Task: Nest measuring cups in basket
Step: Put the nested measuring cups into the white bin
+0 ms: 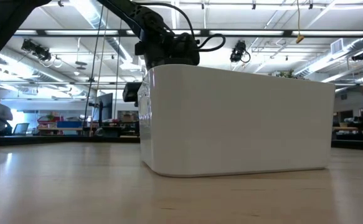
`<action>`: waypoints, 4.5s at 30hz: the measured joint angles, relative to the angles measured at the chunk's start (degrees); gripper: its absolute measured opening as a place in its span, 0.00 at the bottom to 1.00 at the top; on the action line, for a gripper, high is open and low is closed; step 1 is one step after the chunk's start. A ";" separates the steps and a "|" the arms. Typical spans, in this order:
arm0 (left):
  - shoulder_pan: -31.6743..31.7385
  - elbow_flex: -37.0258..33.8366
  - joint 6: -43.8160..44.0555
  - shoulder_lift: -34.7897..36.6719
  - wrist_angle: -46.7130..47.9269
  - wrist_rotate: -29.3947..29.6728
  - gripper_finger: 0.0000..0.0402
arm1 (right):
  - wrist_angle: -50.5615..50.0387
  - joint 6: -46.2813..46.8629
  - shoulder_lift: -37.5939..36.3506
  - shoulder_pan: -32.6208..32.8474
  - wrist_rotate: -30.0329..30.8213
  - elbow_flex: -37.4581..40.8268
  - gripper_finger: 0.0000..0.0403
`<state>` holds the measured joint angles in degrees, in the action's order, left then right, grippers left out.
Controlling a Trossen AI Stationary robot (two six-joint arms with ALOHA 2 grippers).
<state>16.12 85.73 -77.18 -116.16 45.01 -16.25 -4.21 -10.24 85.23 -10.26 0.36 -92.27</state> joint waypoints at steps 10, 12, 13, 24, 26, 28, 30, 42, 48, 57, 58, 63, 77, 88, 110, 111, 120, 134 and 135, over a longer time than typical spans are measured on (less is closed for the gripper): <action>0.00 -0.04 -4.19 -0.09 -1.22 0.99 0.69 | 0.00 0.00 0.00 0.00 -0.02 0.00 0.06; 0.02 -0.02 -3.69 -0.09 -1.21 1.03 0.65 | 0.00 0.00 0.00 0.00 0.00 0.00 0.06; 0.13 -0.02 -3.64 -0.09 -1.21 1.03 0.63 | 0.00 0.00 0.00 0.00 -0.01 0.00 0.06; 0.17 -0.02 -3.61 -0.04 -1.01 2.37 0.43 | 0.00 0.00 0.00 0.00 -0.01 0.00 0.06; 0.17 -0.02 -3.21 -0.04 -1.03 2.51 0.42 | 0.00 0.00 0.00 0.00 -0.01 0.00 0.06; 0.14 -0.02 -2.14 -0.04 -1.12 2.93 0.41 | 0.00 0.00 0.00 -0.02 -0.02 0.00 0.06; 0.09 -0.02 0.54 -0.04 -1.66 4.17 0.41 | 0.00 0.00 0.00 0.00 -0.02 0.00 0.06; 0.13 -0.11 4.49 -0.11 -4.60 6.36 0.41 | 0.00 0.00 0.00 -0.01 -0.01 0.00 0.06; 0.15 -0.11 3.66 -0.11 -4.55 6.36 0.41 | -0.01 0.00 0.00 0.00 -0.01 0.00 0.06; 0.46 -0.11 4.86 -0.15 -4.57 5.99 0.41 | 0.00 0.00 0.00 0.00 0.00 0.00 0.06; 0.44 -0.11 4.92 -0.15 -4.55 5.99 0.41 | 0.00 0.00 0.00 0.00 -0.01 0.00 0.06; 0.44 -0.11 5.42 -0.15 -4.57 5.99 0.41 | 0.00 0.00 0.00 0.00 -0.02 0.00 0.06; 0.42 -0.11 12.38 -0.15 -5.01 6.10 0.41 | 0.00 0.00 0.00 -0.02 -0.02 0.00 0.06; 0.28 -0.11 12.21 -0.15 -4.98 5.88 0.41 | 0.00 0.00 0.00 -0.01 -0.02 0.00 0.06; 0.26 -0.09 12.06 -0.15 -4.96 5.68 0.41 | -32.57 4.26 -1.59 0.26 0.07 0.04 0.06; 0.26 -0.09 12.06 -0.15 -4.94 5.70 0.41 | -32.61 4.26 -2.05 0.26 0.07 0.04 0.06; 0.24 -0.09 11.88 -0.13 -4.83 5.50 0.31 | -37.26 4.17 -9.15 0.55 0.18 0.04 0.06; 0.22 -0.07 11.99 -0.11 -4.78 5.53 0.23 | -50.71 7.06 -10.89 0.55 0.22 0.04 0.06; 0.22 -0.07 11.99 -0.11 -4.79 5.53 0.23 | -50.74 7.08 -10.97 0.54 0.22 0.04 0.06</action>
<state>16.34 85.67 -65.19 -116.27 40.23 -10.72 -54.95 -3.16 74.27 -9.72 0.58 -92.23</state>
